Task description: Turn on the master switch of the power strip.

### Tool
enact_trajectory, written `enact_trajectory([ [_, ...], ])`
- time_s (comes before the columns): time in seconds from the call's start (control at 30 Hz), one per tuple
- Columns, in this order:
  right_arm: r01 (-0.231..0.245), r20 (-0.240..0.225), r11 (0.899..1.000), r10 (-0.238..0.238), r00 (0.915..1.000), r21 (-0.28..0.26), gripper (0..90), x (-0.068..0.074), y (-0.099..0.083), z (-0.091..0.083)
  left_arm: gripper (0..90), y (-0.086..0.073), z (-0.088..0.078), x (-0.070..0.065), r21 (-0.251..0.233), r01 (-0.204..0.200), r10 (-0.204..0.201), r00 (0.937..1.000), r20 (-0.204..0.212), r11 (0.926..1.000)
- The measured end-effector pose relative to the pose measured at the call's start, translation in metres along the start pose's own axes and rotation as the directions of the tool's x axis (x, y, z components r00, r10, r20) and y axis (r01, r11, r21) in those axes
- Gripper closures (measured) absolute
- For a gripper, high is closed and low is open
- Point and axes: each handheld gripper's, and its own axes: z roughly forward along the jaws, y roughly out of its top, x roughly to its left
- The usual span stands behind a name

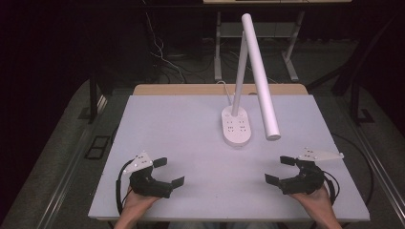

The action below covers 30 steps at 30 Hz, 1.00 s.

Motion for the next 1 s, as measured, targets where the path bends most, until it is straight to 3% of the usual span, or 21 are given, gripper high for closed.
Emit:
enact_trajectory([
  [0.43,0.006,0.007,0.999,-0.006,1.0000,0.031,0.2,0.0003,-0.0017,0.0028,0.0,0.0004,0.0028,-0.0015,0.030,-0.029,0.028,0.9996,0.006,0.9991],
  [1.0,0.029,-0.004,0.997,-0.029,0.9996,0.066,0.2,0.0024,-0.0025,0.0053,0.3,0.0062,0.0007,0.0024,0.070,-0.034,0.032,0.9993,0.020,0.9970],
])
